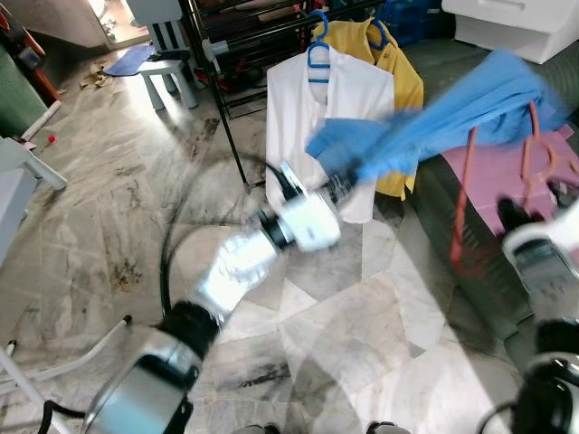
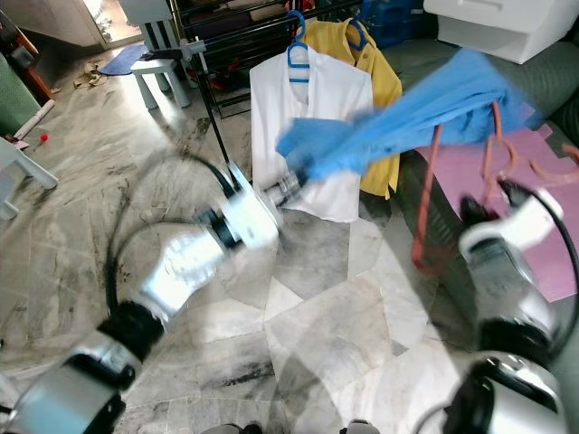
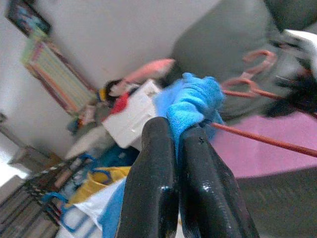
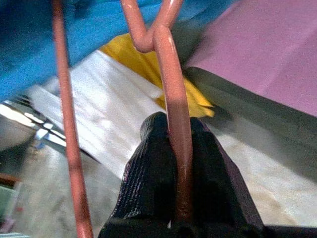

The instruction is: Hang hanger

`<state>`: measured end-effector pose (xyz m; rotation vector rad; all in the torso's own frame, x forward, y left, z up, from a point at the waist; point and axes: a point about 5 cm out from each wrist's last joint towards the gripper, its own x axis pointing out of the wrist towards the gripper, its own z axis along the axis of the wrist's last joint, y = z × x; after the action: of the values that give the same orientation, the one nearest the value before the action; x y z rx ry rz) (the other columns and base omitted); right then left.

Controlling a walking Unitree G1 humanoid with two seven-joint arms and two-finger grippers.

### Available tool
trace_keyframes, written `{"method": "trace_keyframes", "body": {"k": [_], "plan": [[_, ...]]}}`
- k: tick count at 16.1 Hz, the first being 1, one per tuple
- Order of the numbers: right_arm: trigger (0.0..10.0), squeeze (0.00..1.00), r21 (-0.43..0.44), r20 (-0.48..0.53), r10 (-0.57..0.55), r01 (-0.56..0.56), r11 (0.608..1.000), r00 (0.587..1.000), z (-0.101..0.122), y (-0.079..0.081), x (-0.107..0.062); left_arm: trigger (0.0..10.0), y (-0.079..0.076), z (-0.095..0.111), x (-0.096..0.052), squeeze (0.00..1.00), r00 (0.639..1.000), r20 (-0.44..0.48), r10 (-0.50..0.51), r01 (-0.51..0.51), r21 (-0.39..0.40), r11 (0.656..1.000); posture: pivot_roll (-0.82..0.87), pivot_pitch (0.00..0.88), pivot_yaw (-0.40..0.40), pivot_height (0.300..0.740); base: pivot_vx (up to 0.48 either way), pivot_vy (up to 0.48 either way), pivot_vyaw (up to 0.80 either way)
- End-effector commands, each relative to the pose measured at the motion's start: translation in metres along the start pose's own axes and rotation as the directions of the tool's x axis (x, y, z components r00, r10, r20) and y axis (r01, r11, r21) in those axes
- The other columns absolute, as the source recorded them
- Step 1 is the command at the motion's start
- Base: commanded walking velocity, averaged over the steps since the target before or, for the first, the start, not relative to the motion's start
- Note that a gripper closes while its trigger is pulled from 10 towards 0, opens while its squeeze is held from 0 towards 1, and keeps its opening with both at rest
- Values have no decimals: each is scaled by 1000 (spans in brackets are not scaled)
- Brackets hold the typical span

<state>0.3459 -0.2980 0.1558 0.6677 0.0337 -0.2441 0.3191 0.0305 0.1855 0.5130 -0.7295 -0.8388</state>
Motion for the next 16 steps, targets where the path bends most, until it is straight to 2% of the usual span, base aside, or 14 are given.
{"method": "trace_keyframes", "body": {"k": [1, 2, 3, 5, 7, 8, 10, 11, 12, 13, 14, 15, 16], "plan": [[10000, 0, 24, 29, 74, -75, 997, 997, 11, 24, 3, 10000, -7, -9, -12, 0, 998, -51, -31, 32, 14, 999, -119, 106, 122, 740, 0, 0, 0], [10000, 0, -7, -13, 173, -173, 985, 985, 6, 50, 4, 10000, -19, -16, -18, 0, 993, -94, -68, 69, 6, 998, -121, 103, 120, 740, 0, 0, 0], [10000, 0, -11, -32, 217, -217, 976, 976, 3, 63, 3, 10000, -24, -20, -21, 0, 990, -119, -78, 78, -2, 997, -125, 101, 118, 740, 0, 0, 0], [10000, 0, -7, -50, 245, -245, 969, 968, -2, 76, 1, 10000, -28, -24, -26, 0, 983, -160, -88, 87, -12, 996, -129, 100, 118, 740, 0, 0, 0], [10000, 0, 26, 57, 129, -130, 991, 990, 13, 71, 4, 10000, -37, -28, -33, 0, 974, -187, -128, 117, -70, 991, -137, 99, 122, 740, 0, 0, 0], [10000, 0, 44, 79, 45, -49, 998, 996, 20, 60, 8, 10000, -43, -28, -35, 0, 969, -191, -157, 142, -86, 986, -135, 98, 118, 740, 0, 0, 0], [10000, 0, 12, 42, 42, -42, 999, 998, 16, 59, 9, 10000, -48, -28, -36, 0, 965, -195, -177, 164, -85, 983, -137, 97, 114, 740, 0, 0, 0], [10000, 0, -118, -113, 164, -177, 977, 980, -11, 76, 2, 10000, -54, -29, -37, 0, 960, -208, -186, 168, -101, 981, -139, 98, 105, 740, 0, 0, 0], [10000, 0, -118, -113, 164, -177, 977, 980, -11, 76, 2, 10000, -54, -29, -37, 0, 960, -208, -186, 168, -101, 981, -139, 98, 105, 740, 0, 0, 0], [10000, 0, -203, -281, 219, -281, 938, 934, -48, 80, -16, 10000, -59, -29, -36, 0, 956, -222, -191, 167, -124, 978, -148, 102, 96, 740, 0, 0, 0], [10000, 0, -188, -363, 192, -274, 943, 912, -69, 69, -26, 10000, -62, -28, -34, 0, 956, -222, -194, 167, -133, 977, -152, 104, 93, 740, 0, 0, 0], [10000, 0, -179, -520, 124, -249, 952, 845, -106, 41, -53, 10000, -66, -27, -32, 0, 954, -218, -207, 177, -148, 973, -157, 107, 90, 740, 0, 0, 0], [10000, 0, -219, -573, 74, -240, 946, 816, -118, 27, -66, 10000, -68, -27, -31, 0, 953, -216, -214, 183, -154, 971, -162, 109, 90, 740, 0, 0, 0]]}}
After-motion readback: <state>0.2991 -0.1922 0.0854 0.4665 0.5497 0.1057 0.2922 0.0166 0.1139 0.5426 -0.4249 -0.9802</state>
